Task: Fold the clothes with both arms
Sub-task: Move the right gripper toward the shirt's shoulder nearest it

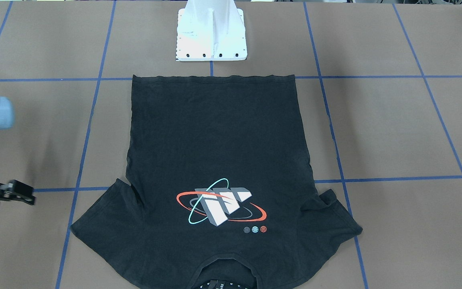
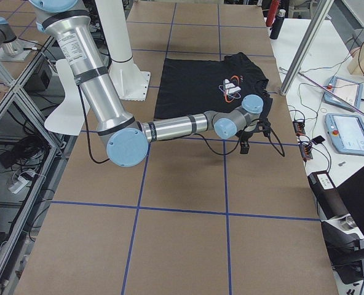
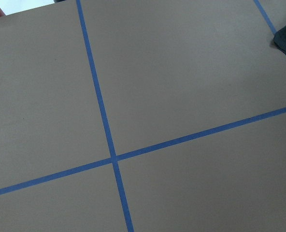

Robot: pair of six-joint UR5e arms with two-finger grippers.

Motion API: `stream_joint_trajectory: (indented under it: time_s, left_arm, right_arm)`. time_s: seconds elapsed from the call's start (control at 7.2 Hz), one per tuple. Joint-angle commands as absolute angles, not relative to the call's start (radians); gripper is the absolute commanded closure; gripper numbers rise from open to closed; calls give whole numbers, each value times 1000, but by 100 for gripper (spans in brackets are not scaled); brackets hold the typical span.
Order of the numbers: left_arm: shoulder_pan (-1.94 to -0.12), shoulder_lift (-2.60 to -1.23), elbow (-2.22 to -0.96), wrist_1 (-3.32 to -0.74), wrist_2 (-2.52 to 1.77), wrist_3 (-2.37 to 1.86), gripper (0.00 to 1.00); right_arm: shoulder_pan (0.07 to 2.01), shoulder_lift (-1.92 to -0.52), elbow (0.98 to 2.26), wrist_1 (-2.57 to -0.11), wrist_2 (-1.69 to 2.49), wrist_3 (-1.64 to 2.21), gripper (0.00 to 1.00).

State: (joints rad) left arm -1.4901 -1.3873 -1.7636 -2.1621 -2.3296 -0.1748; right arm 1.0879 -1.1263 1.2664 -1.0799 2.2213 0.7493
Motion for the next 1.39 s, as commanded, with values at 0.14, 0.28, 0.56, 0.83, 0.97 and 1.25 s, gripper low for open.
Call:
stream_joint_trajectory:
  time_s: [0.14,0.28,0.56,0.83,0.97,1.25]
  left_arm:
    - [-1470,-1393,-1750,-2198,-2329,-176,0]
    - [-1468,-1393,-1750,-2200,-2329,-178,0]
    - [-1468,-1393,-1750,-2209,-2329,-175,0]
    - [-1468,-1393,-1749,-2220,-2329,-173,0]
    - [-1468,-1393,-1749,-2220,-2329,-173,0]
    - [-1468,-1393,-1749,-2220,-2327,-172,0]
  right_arm:
    - [977,-1037,1164,-946,2054,960,7]
    - [957,-1023,1160,-946,1998,960,10]
    - [940,-993,1135,-945,1958,960,15]
    - [933,-994,1132,-945,1947,960,21]
    - [933,-994,1129,-945,1947,960,24]
    - [931,-997,1124,-945,1945,959,31]
